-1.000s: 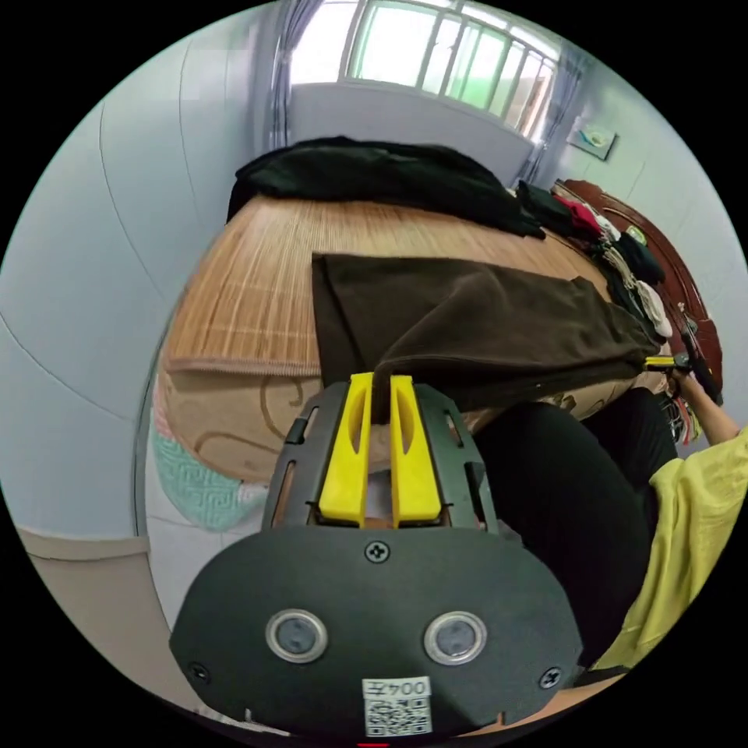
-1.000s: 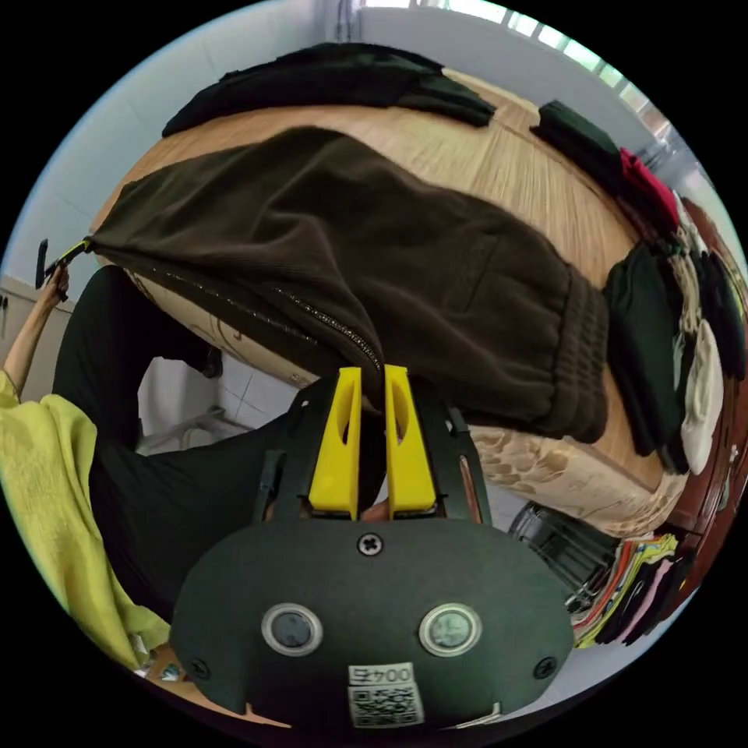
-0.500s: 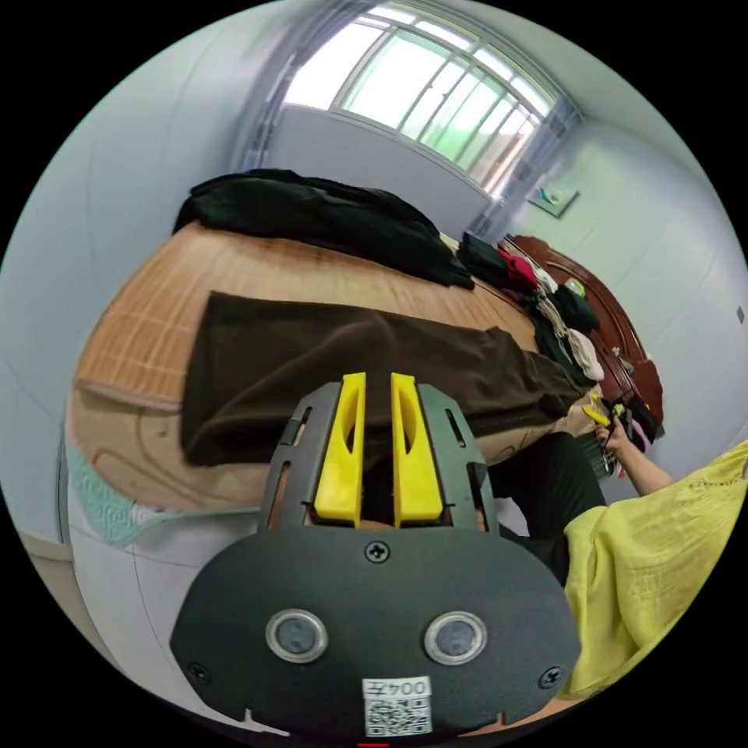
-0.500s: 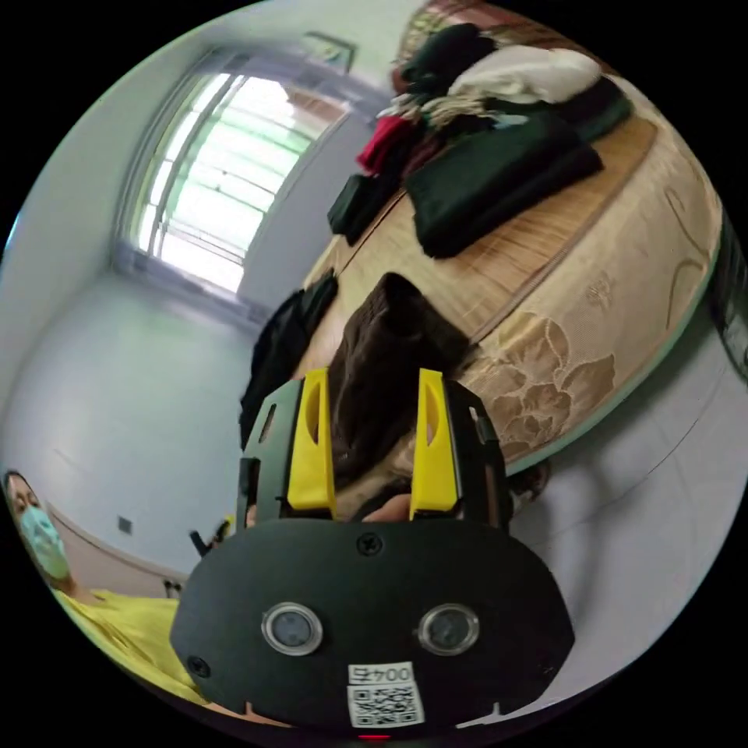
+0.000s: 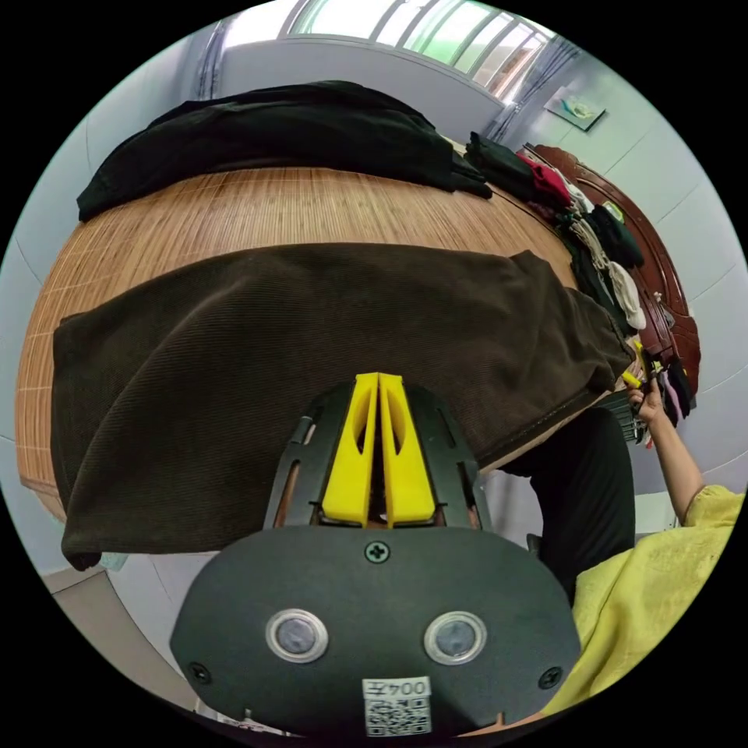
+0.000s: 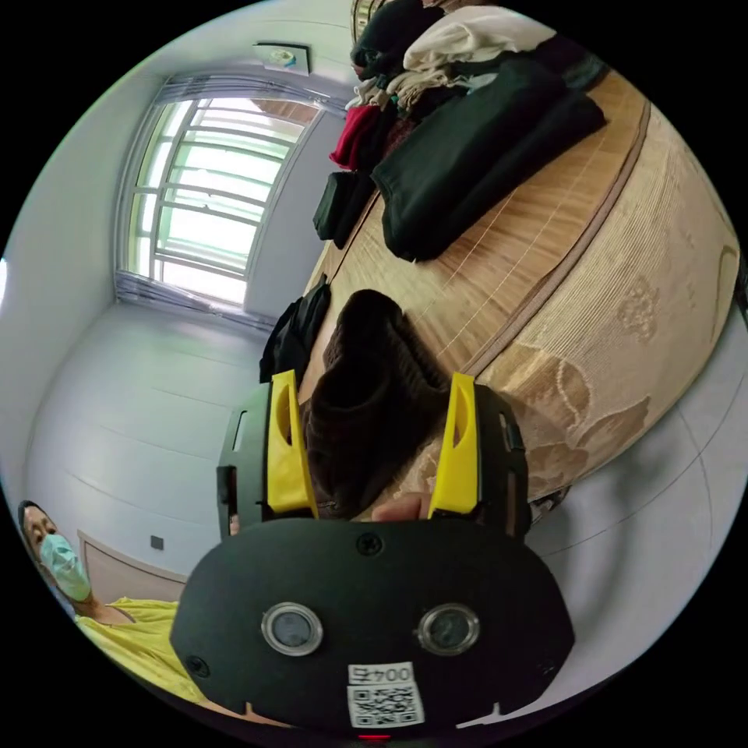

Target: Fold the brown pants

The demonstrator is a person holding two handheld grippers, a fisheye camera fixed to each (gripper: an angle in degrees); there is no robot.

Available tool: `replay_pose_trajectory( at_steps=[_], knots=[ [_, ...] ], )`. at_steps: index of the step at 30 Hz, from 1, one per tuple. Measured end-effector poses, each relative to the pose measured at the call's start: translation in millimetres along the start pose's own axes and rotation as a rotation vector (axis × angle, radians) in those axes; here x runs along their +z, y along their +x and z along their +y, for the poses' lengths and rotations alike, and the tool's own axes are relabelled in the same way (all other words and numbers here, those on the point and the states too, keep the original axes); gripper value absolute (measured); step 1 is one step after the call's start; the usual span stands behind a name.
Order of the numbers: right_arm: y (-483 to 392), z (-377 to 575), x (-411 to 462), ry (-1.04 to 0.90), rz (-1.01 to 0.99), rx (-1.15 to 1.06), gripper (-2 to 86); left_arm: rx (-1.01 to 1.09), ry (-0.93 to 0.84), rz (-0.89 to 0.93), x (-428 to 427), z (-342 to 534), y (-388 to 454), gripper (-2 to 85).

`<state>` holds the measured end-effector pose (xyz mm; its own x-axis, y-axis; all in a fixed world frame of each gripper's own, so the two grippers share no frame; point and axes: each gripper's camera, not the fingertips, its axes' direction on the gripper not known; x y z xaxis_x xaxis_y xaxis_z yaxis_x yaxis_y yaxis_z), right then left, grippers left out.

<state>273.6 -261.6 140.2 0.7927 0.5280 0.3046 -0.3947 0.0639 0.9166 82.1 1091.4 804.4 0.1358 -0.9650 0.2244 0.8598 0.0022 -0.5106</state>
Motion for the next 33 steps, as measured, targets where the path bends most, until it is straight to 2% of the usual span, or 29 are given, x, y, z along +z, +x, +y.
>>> replay_pose_trajectory(
  at_steps=[2, 6, 8, 12, 22, 24, 29, 33],
  knots=[
    [5, 9, 6, 0.0, -0.064, 0.003, 27.4, -0.013, 0.003, 0.025, 5, -3, 2, 0.2],
    [-2, 25, 13, 0.025, -0.029, -0.043, 25.7, -0.047, 0.001, 0.084, 13, -7, 0, 0.2],
    [-9, 28, 21, 0.006, 0.057, -0.069, 20.3, -0.057, 0.001, 0.102, 18, -8, 2, 0.1],
    [-17, 24, 34, -0.035, 0.056, -0.045, 12.7, -0.05, 0.0, 0.088, 25, -10, 11, 0.1],
    [-148, -38, 124, -0.079, 0.468, -0.444, 9.1, -0.185, 0.074, 0.105, 56, -8, 19, 0.1],
    [-149, -49, 134, -0.081, 0.509, -0.431, 9.1, -0.183, 0.084, 0.108, 64, -9, 25, 0.1],
    [-98, -40, 131, -0.068, 0.516, -0.213, 11.3, -0.106, 0.079, 0.094, 98, -20, 54, 0.4],
    [-106, 0, 111, 0.003, 0.49, -0.233, 11.6, -0.076, 0.081, 0.048, 110, -13, 66, 0.8]
  ],
)
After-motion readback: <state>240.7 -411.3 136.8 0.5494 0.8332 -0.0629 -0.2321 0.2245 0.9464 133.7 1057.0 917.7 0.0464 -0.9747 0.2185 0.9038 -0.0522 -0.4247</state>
